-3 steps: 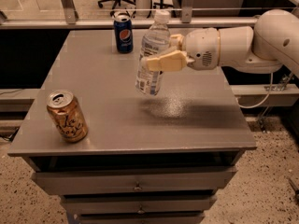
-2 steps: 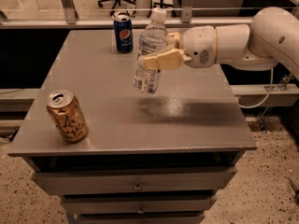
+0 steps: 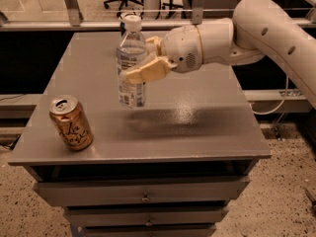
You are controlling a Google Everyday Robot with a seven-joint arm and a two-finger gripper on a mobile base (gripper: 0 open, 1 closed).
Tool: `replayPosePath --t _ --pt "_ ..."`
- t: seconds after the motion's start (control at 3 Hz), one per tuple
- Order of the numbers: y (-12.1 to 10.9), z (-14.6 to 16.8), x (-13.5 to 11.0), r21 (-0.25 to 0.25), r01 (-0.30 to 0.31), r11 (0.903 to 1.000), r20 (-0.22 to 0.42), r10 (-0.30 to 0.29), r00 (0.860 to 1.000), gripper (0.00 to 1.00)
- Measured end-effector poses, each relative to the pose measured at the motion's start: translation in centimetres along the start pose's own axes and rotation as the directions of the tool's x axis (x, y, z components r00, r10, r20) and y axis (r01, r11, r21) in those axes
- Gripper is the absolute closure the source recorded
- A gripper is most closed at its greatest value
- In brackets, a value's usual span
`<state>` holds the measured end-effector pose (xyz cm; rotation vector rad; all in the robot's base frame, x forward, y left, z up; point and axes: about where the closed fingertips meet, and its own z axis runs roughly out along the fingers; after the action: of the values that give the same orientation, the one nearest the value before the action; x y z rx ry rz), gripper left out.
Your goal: Move blue plastic bottle near orange can
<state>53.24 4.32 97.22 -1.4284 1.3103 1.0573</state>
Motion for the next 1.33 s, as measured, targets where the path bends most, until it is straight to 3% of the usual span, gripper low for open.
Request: replayPosePath --t 0.33,1.33 --pt "1.5 2.3 -0.3 -0.061 0.018 0.9980 -0.001 -0.018 1.000 1.00" --pt "3.6 7.6 1.2 -0.137 0.078 0.9875 0.021 -0.076 0.997 0.97"
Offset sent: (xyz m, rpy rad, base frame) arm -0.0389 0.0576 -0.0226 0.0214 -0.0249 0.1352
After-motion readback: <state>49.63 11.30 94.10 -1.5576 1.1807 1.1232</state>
